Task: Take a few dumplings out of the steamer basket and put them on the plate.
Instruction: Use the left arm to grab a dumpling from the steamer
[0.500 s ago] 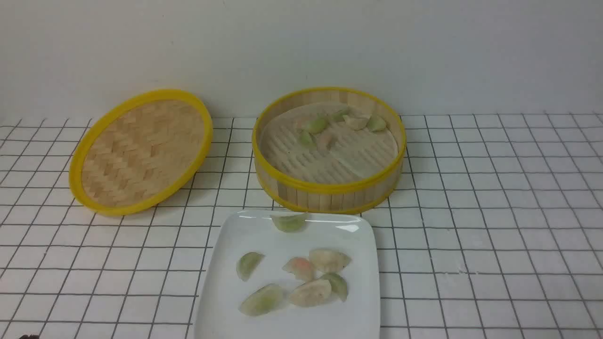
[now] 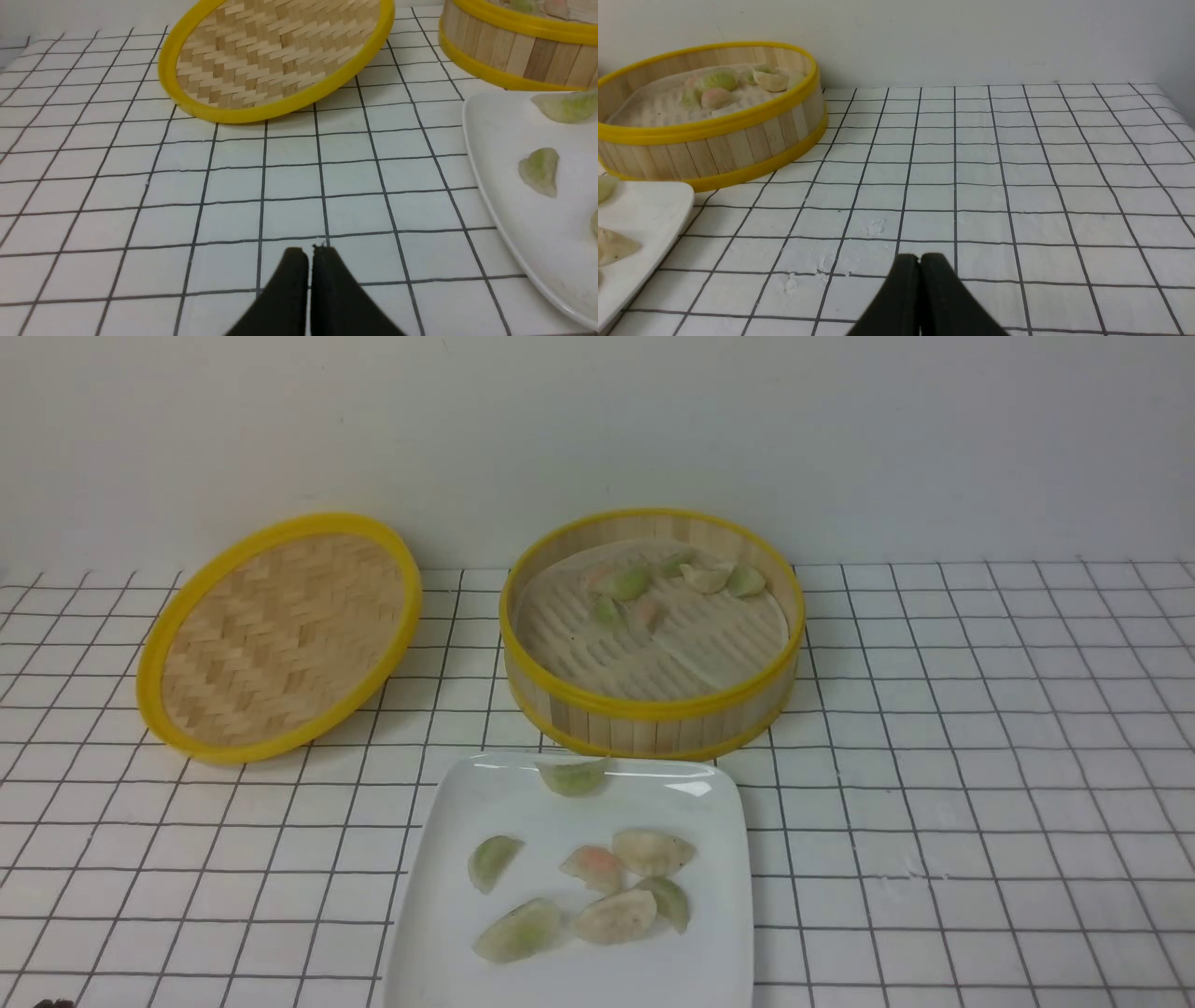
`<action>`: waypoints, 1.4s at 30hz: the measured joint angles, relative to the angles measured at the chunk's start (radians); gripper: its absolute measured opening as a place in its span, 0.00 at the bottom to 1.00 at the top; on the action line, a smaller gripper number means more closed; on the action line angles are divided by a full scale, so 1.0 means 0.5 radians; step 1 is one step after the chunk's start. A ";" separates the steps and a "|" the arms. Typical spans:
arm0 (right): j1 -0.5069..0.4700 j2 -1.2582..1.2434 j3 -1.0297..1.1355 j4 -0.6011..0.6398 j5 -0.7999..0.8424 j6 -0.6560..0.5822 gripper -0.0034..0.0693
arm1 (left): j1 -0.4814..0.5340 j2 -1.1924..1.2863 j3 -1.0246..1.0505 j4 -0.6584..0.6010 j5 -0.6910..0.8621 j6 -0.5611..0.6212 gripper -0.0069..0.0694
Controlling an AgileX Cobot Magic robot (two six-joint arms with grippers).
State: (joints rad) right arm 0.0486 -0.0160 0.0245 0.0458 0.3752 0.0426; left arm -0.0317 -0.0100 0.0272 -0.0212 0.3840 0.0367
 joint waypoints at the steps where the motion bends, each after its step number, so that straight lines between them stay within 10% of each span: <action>1: 0.000 0.000 0.000 0.000 0.000 -0.002 0.03 | 0.000 0.000 0.000 0.042 0.000 0.000 0.08; 11: 0.000 0.000 0.000 0.000 0.000 -0.002 0.03 | 0.000 0.000 0.002 0.027 -0.055 -0.073 0.08; 23: 0.000 0.000 0.000 0.000 0.000 -0.002 0.03 | 0.000 0.017 -0.163 -0.912 -1.256 -0.634 0.08; 32: 0.000 0.000 0.000 0.000 0.000 -0.002 0.03 | -0.199 1.461 -1.812 -0.332 0.521 -0.476 0.08; 42: 0.000 0.000 0.000 0.000 0.000 -0.002 0.03 | -0.572 3.262 -3.082 -0.262 1.377 -0.004 0.08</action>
State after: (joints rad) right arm 0.0486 -0.0160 0.0245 0.0458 0.3752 0.0418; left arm -0.3180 1.6212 -1.5136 -0.1521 1.0723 0.0349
